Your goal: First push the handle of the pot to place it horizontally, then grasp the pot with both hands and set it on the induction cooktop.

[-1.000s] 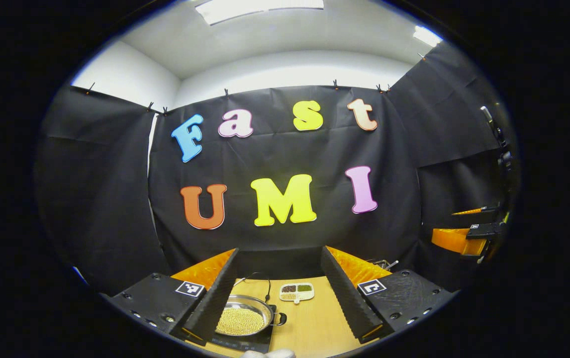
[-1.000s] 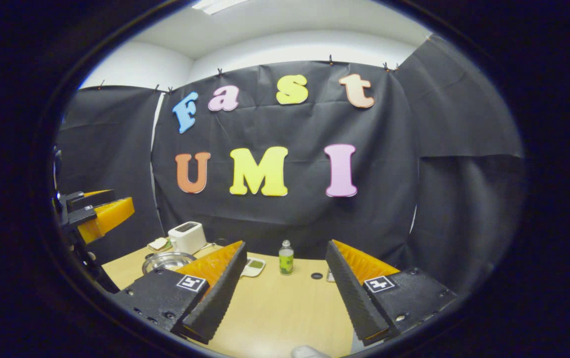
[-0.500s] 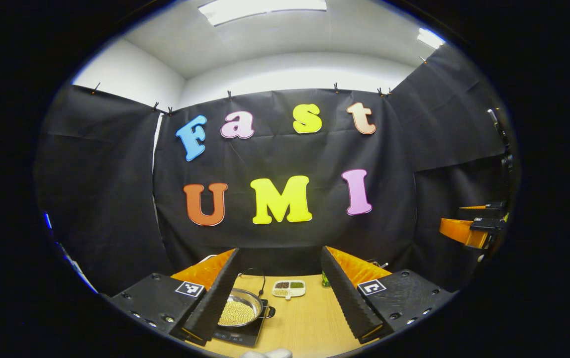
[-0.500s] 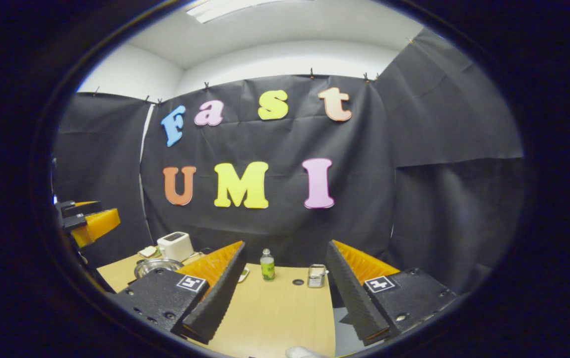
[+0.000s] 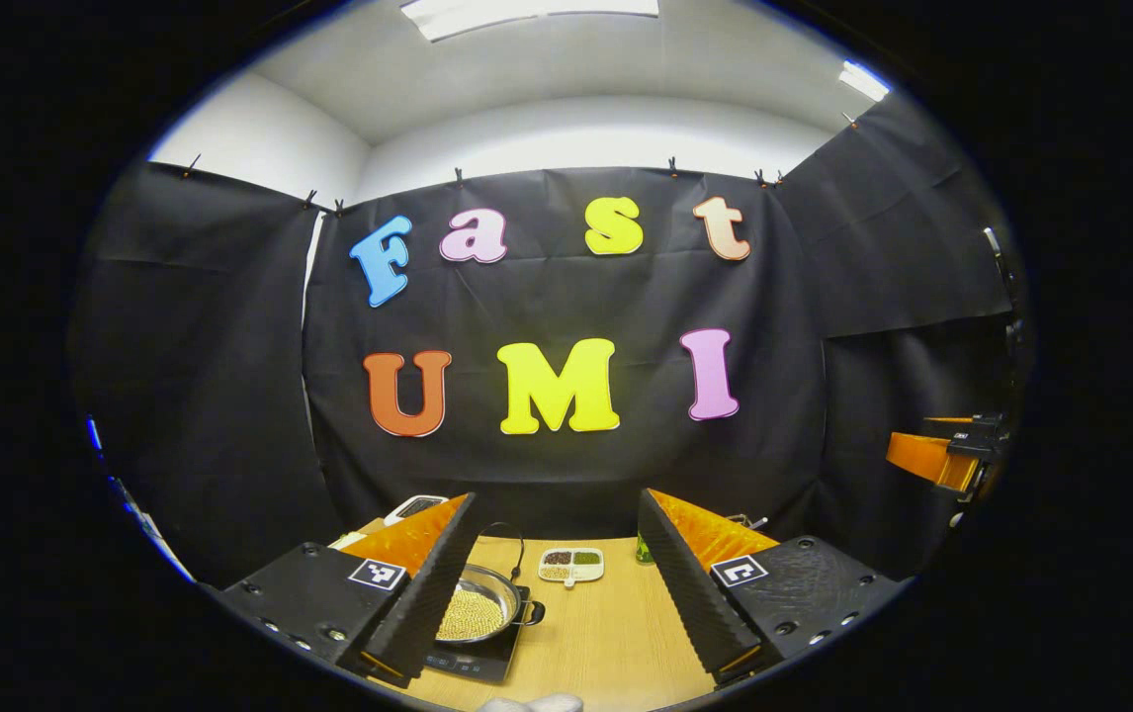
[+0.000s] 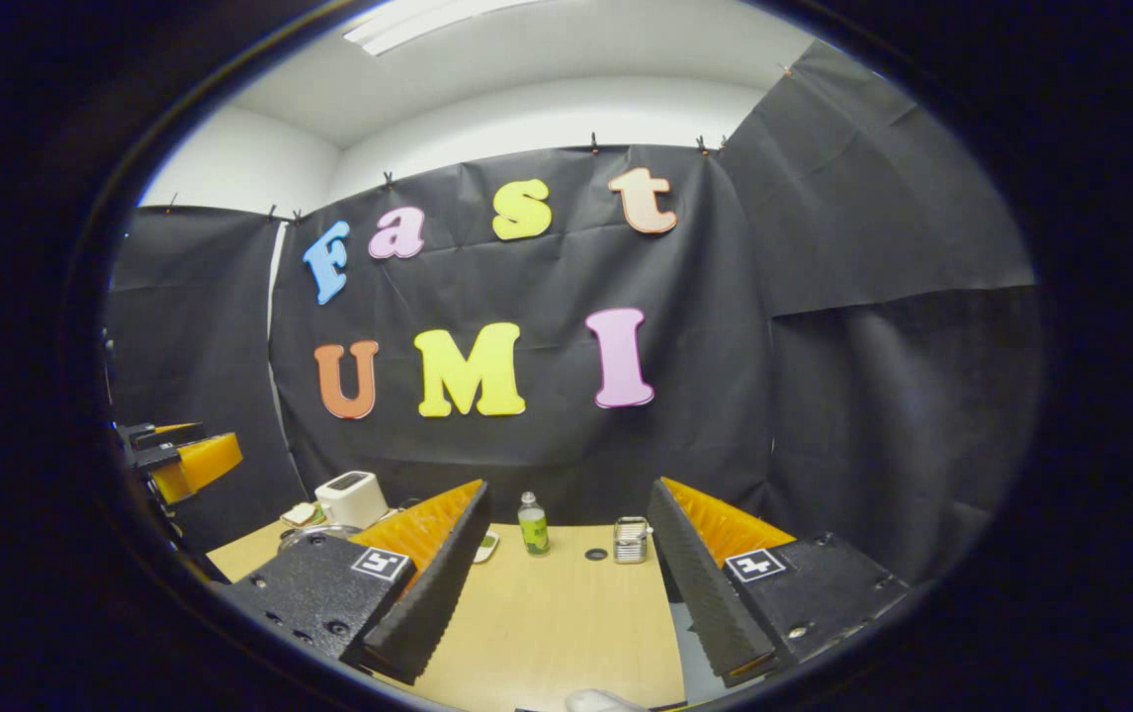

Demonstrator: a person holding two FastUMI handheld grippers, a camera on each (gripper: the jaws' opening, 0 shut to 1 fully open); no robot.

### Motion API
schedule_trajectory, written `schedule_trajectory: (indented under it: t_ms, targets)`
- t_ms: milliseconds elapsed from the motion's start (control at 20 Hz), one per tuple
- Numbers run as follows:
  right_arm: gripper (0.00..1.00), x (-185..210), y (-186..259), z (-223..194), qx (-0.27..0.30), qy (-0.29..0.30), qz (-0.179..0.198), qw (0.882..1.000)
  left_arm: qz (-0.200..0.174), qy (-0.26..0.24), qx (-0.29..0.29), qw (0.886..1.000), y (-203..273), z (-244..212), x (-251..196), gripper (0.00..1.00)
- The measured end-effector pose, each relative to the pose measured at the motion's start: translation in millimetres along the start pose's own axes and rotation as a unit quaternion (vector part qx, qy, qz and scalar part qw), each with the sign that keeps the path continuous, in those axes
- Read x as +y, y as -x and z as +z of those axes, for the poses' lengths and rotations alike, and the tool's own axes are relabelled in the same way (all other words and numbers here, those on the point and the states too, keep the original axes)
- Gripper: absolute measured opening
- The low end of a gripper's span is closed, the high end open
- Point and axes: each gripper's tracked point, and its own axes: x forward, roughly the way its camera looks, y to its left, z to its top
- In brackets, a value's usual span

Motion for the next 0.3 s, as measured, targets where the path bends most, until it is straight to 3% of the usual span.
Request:
schedule_trajectory:
  t_ms: [300]
  targets:
    - [1.00, 4.7, 7.5, 11.6, -0.013, 0.003, -0.009, 1.000, -0.012, 0.000, -0.006, 1.000, 0.7, 14.0, 1.6, 0.96]
